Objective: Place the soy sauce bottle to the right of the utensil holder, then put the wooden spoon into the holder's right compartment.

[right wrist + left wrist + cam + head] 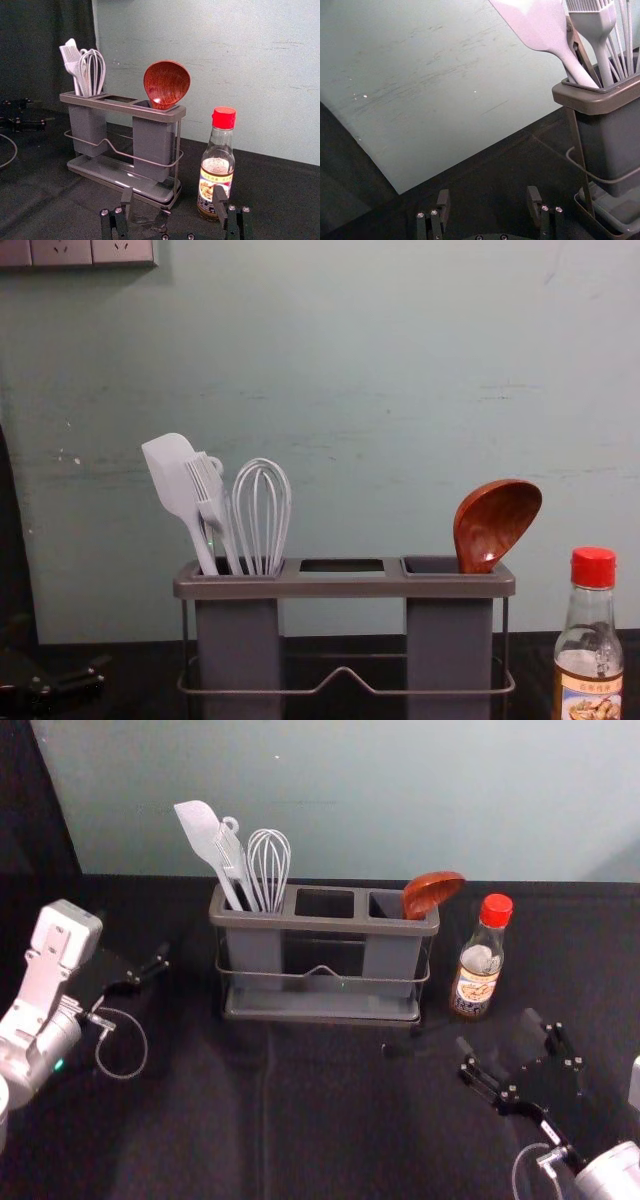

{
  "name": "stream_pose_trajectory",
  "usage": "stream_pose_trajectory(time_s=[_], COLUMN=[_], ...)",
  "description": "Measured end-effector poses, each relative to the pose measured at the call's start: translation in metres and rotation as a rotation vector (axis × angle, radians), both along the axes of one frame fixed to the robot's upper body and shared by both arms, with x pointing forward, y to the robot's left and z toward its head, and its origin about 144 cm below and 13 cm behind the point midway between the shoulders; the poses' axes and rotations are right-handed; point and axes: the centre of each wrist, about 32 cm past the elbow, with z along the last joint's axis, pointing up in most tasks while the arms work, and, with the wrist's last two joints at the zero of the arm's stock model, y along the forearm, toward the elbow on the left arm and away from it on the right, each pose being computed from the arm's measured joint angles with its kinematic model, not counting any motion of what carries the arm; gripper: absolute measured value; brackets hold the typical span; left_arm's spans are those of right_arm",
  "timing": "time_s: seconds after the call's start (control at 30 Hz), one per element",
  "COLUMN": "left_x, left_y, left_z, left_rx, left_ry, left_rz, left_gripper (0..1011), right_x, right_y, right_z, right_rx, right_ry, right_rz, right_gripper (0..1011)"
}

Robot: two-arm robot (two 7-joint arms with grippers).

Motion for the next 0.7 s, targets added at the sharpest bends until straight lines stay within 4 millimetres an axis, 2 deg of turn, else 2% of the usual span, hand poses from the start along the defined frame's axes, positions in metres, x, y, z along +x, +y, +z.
stream_pose_trajectory(time_s=[0.7], left_x=[0.0], left_y=[0.0], left_z=[0.0], left_rx=[0.0], left_ry=[0.0], left_rz=[0.0], left_gripper=[1005], right_x=[0.0], right_y=[0.0], right_z=[0.0], right_rx=[0.0], right_ry=[-0.001], right_rz=[0.0], right_gripper=[1004])
